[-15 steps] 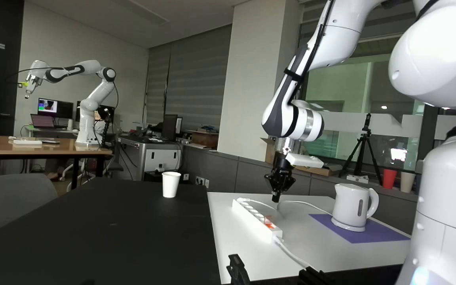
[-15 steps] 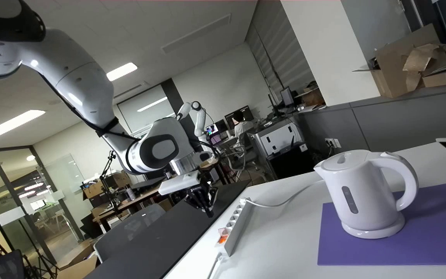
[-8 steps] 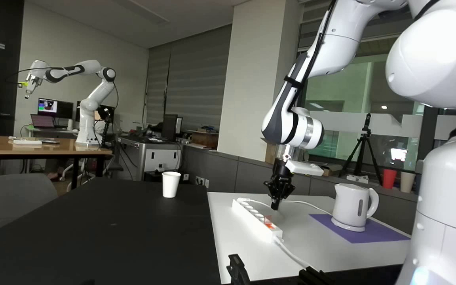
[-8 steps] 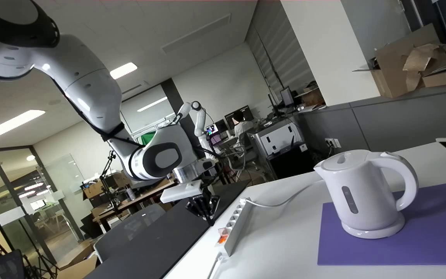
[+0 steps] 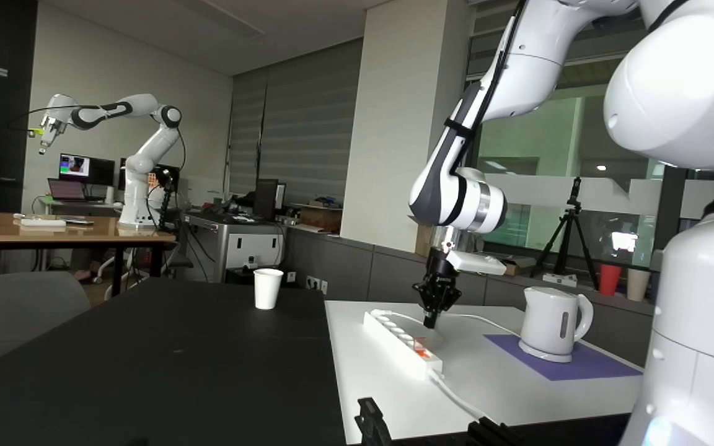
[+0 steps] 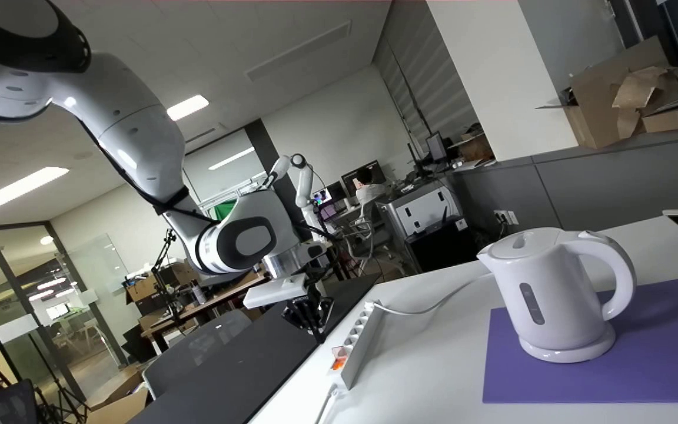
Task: Turn on the extension cable
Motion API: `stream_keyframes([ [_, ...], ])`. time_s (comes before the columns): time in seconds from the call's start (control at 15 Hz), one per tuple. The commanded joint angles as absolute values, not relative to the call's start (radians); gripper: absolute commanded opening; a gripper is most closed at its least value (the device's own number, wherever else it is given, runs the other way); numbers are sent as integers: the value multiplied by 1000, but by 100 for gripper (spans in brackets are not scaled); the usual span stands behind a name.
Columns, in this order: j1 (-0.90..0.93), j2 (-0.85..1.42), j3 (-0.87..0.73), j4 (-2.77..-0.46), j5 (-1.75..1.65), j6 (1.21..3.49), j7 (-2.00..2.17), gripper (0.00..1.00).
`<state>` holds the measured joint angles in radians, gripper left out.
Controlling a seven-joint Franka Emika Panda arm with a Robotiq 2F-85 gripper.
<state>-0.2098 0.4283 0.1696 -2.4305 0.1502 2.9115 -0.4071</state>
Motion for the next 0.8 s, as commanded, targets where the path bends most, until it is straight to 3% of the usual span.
stream_keyframes([
  [0.0, -223, 429, 181, -2430, 129, 2911, -390, 1],
  [0.73, -256, 524, 192, -2399, 121, 2909, -396, 0],
])
